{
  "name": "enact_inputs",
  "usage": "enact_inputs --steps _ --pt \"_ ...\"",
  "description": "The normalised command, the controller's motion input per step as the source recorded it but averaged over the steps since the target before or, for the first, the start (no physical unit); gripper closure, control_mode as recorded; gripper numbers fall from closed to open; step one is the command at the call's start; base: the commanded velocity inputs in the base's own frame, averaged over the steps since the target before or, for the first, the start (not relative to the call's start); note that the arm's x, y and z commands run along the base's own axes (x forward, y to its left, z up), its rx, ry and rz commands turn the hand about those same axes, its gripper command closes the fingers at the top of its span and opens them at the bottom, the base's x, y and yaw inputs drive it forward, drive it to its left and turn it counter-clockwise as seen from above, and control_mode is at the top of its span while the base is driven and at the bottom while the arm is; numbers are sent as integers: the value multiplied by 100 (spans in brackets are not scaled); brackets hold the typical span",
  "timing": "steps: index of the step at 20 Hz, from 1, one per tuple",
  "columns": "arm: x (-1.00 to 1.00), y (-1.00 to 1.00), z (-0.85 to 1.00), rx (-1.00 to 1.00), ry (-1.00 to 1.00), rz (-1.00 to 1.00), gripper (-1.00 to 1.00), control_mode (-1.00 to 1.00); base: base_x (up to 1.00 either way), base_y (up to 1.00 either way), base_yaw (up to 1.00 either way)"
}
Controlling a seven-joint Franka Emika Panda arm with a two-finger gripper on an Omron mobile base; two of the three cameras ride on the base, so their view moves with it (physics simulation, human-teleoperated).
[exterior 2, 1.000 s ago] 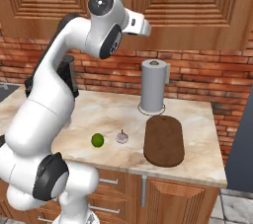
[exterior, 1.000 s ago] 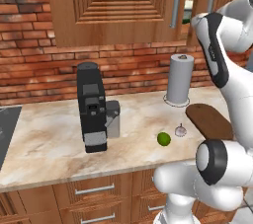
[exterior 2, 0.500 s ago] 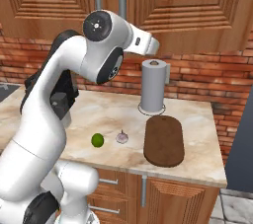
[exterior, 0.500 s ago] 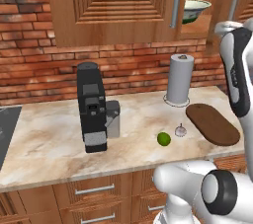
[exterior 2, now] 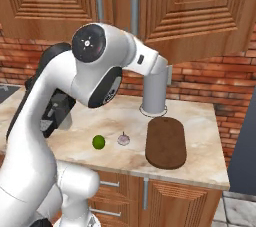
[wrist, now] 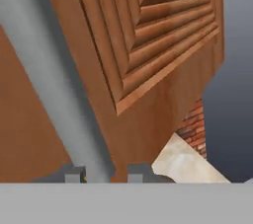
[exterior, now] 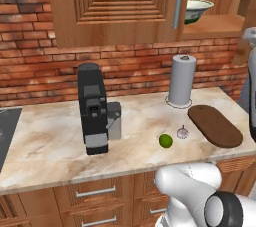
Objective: Open the cabinet. Place the bowl and condiment on the counter. Then place the lime and garlic on the cutting board.
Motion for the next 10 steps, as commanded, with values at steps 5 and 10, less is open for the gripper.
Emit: enact_inputs --steps 5,10 --pt "-64 97 14 -46 0 0 -100 -100 0 0 0" --pt "-15 100 25 -59 3 9 -100 -100 0 0 0"
